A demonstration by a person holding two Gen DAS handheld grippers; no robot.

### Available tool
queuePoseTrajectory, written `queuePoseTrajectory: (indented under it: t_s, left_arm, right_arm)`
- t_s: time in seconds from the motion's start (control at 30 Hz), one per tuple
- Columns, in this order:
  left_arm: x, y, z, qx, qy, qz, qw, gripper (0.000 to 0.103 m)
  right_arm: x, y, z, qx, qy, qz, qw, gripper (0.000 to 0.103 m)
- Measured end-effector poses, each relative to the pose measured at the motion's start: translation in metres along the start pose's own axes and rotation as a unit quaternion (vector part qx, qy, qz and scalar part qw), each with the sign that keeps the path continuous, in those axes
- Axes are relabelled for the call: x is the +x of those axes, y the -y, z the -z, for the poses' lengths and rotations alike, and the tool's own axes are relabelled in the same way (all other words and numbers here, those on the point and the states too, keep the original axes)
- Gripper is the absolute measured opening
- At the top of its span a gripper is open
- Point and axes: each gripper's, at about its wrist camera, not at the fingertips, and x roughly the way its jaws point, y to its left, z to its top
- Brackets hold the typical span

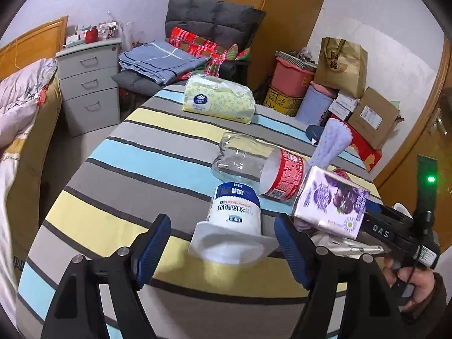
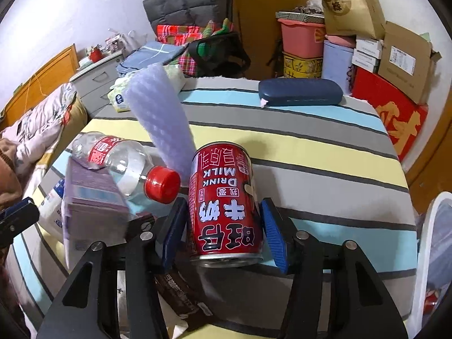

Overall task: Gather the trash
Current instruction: 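Grasp the red milk can with the right tool while the left tool grasps the white yogurt cup, then lift the red can with the right tool while the left tool lifts the yogurt cup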

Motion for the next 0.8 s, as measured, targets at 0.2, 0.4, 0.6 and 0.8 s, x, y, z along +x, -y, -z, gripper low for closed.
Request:
queuePoseTrajectory:
  t_s: [0.2, 0.4, 0.6, 0.8]
  left_arm:
    - [0.015, 0.009, -0.003, 0.020, -0.007, 0.003, 0.9998, 0.080]
    - [0.026, 0.013, -0.005, 0.022, -0.017, 0.017, 0.9995, 0.080]
    - [0.037, 0.021, 0.002, 0.022, -0.046, 0.008, 0.9987, 0.080]
    - [0.037, 0.019, 0.009, 0.022, -0.032, -0.025, 0.9989, 0.080]
  right_arm:
    - [-0.004, 0.001, 0.005, 0.003, 0.008, 0.008, 1.000, 0.055]
    - [-0.006, 0.005, 0.007, 0.015, 0.009, 0.003, 1.000, 0.055]
    - [-0.009, 0.004, 0.012, 0.020, 0.011, -0.002, 1.000, 0.055]
    - [-0.009, 0.006, 0.015, 0.027, 0.013, -0.007, 1.000, 0.055]
